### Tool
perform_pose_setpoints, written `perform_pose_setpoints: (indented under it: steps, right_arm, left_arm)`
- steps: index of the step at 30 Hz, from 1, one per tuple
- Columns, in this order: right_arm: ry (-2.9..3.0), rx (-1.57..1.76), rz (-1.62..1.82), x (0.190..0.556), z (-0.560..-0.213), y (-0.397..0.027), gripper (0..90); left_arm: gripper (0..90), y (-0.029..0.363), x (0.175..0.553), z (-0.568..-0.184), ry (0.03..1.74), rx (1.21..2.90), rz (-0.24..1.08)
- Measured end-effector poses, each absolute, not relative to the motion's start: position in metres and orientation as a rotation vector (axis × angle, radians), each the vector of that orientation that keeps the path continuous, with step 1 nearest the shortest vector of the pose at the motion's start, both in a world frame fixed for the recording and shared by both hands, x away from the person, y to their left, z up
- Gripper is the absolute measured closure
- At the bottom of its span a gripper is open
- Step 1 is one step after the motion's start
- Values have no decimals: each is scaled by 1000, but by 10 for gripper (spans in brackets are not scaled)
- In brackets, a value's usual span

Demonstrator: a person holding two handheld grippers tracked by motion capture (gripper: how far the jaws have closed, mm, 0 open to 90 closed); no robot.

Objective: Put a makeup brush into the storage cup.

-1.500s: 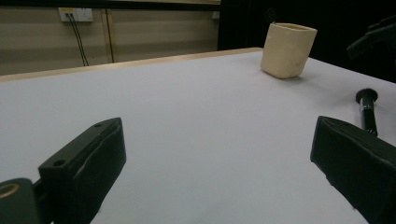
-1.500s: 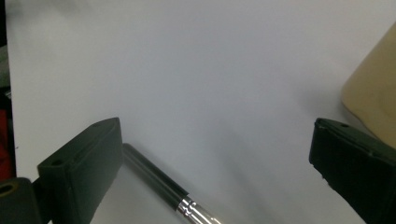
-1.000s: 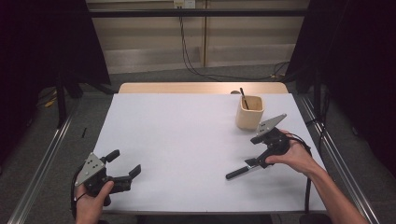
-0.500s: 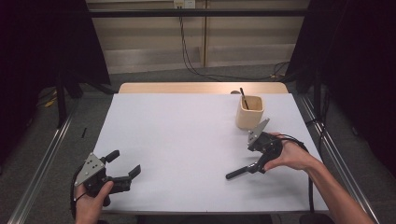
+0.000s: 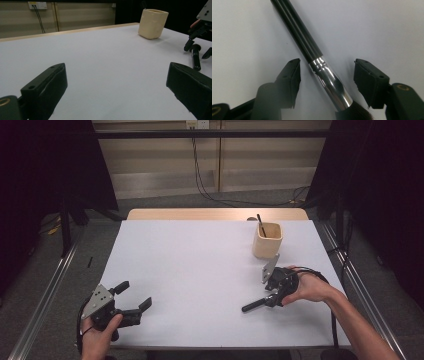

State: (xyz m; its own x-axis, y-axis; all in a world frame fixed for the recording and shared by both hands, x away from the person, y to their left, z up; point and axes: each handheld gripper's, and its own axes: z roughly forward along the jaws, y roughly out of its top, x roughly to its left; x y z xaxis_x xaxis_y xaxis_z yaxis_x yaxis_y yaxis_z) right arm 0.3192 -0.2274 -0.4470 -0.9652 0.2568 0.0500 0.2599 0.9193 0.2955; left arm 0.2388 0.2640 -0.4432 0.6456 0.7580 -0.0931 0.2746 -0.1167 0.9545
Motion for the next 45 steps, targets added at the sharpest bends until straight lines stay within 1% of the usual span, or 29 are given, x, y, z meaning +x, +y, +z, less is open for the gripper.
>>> perform_pose_setpoints:
  steps: [1, 3, 6, 10, 19, 32, 40, 43, 45]
  right_arm:
    - [-3077, -408, -453, 320, -448, -227, 412]
    - [-3079, -382, -394, 321, -451, -227, 469]
    - [-3077, -376, -373, 321, -450, -226, 507]
    - [-3084, -330, -384, 321, -450, -226, 601]
    - [-3076, -330, -386, 321, -449, -226, 714]
    - [-3046, -440, -425, 321, -449, -228, 721]
    - [-3044, -516, -589, 320, -441, -236, 721]
    - [-3022, -561, -653, 320, -439, -241, 721]
    - [-3011, -563, -718, 320, -437, -243, 721]
  left_arm:
    - [34, 264, 239, -443, 852, 1686, 510]
    - [34, 264, 239, -443, 849, 1691, 514]
    - [34, 264, 238, -443, 853, 1684, 512]
    - [34, 264, 239, -443, 853, 1691, 510]
    - [34, 263, 239, -444, 851, 1696, 510]
    - [35, 269, 240, -442, 860, 1687, 522]
    - [33, 270, 240, -442, 868, 1702, 526]
    - [33, 272, 241, -441, 872, 1674, 472]
    - [32, 272, 241, -441, 873, 1688, 503]
